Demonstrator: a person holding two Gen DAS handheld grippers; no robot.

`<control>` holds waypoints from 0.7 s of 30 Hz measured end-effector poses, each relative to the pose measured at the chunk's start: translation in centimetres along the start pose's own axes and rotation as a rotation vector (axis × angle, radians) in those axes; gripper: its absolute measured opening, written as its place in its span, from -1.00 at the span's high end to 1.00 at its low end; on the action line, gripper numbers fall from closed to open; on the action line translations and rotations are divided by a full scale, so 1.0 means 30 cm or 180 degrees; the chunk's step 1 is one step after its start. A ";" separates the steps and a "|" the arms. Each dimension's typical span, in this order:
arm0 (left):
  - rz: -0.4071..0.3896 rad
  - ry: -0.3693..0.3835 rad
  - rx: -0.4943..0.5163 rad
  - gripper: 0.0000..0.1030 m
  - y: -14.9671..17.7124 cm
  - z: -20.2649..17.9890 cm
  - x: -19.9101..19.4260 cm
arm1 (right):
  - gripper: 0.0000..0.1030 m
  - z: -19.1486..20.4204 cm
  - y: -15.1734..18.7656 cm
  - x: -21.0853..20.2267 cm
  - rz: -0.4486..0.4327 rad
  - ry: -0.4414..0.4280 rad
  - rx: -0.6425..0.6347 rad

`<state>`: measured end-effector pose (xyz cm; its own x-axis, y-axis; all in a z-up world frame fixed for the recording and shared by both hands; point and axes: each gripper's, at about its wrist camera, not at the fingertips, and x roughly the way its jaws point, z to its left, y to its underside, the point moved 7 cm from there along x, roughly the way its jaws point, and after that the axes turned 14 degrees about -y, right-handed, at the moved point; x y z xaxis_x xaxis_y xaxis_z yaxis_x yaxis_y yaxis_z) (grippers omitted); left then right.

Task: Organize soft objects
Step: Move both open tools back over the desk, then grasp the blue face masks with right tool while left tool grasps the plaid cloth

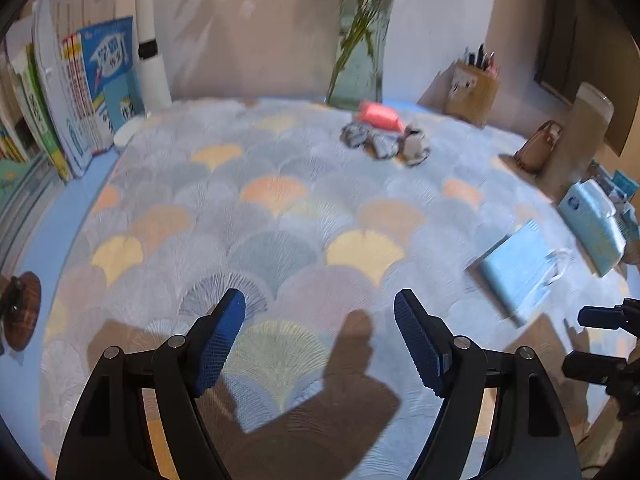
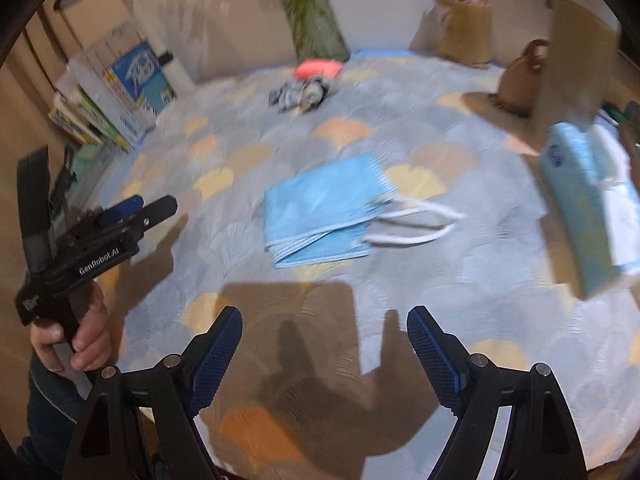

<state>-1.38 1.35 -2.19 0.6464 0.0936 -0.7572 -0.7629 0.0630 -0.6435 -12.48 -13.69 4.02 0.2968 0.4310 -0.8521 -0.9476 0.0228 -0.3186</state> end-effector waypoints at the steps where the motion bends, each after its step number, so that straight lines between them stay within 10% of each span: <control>1: 0.0058 0.0013 -0.0017 -0.47 0.007 0.002 0.012 | -0.62 0.003 0.001 0.020 0.0033 0.0009 -0.0008; 10: 0.0187 0.0097 -0.0106 -0.47 -0.020 0.019 0.012 | -0.68 0.014 -0.082 0.154 0.0209 0.0329 -0.0302; 21: 0.0024 0.0077 -0.0072 -0.44 -0.322 -0.033 0.011 | -0.69 -0.017 -0.280 0.264 -0.0081 0.0630 -0.0305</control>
<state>6.22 -0.20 3.67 0.6411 0.0700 -0.7643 -0.7673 0.0397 -0.6400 -2.12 -10.93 -0.25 0.3467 0.2457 -0.9052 -0.9269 -0.0585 -0.3708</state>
